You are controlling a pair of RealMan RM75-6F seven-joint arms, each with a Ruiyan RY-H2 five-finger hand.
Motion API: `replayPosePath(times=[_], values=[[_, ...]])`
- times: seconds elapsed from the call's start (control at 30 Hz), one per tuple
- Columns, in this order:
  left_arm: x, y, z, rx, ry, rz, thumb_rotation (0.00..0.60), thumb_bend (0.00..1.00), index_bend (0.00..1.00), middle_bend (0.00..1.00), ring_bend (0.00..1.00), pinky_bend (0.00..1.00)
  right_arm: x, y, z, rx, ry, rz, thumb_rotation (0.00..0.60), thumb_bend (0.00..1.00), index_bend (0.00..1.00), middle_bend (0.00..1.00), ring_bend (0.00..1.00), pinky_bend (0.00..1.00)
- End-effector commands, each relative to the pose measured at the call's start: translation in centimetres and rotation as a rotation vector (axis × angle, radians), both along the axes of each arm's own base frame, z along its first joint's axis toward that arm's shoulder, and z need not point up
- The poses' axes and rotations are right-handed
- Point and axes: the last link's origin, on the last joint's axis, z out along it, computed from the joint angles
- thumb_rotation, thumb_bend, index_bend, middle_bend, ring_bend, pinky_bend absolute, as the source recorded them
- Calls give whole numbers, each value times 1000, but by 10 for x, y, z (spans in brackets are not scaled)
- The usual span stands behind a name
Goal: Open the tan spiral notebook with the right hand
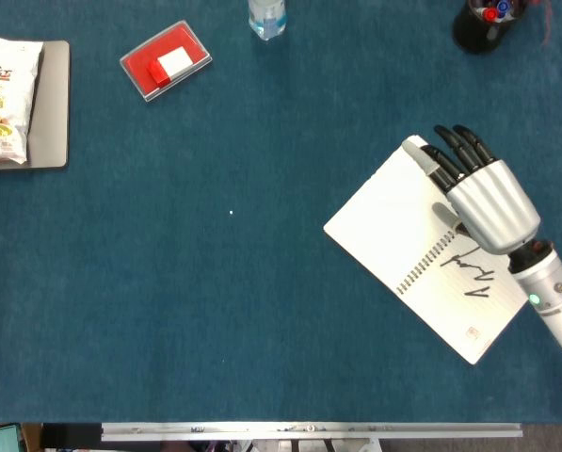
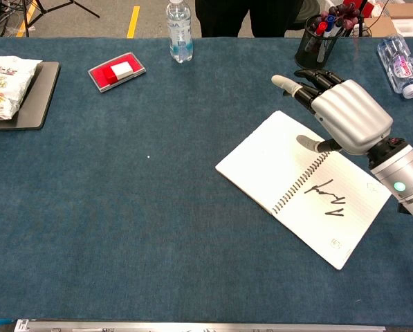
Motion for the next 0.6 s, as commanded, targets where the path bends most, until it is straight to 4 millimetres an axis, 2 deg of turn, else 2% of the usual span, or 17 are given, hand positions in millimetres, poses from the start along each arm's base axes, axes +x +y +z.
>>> replayPosePath(times=[0.03, 0.17, 0.43, 0.6], values=[[0, 0, 0, 1, 2, 0, 600, 84, 523, 376, 263, 437, -1, 5, 5, 5, -11, 5, 600, 202, 0, 289, 112, 159], [1, 0, -1, 0, 6, -2, 600, 84, 523, 376, 263, 437, -1, 16, 19, 11, -13, 6, 600, 201, 36, 286, 112, 159], [1, 0, -2, -3, 11, -1, 600, 85, 523, 376, 263, 437, -4, 44, 55, 40, 17, -22, 600, 201, 188, 279, 112, 159], [2, 1, -4, -8, 11, -4, 600, 84, 523, 376, 263, 437, -8, 63, 81, 23, 50, -105, 600, 194, 197, 271, 112, 159]])
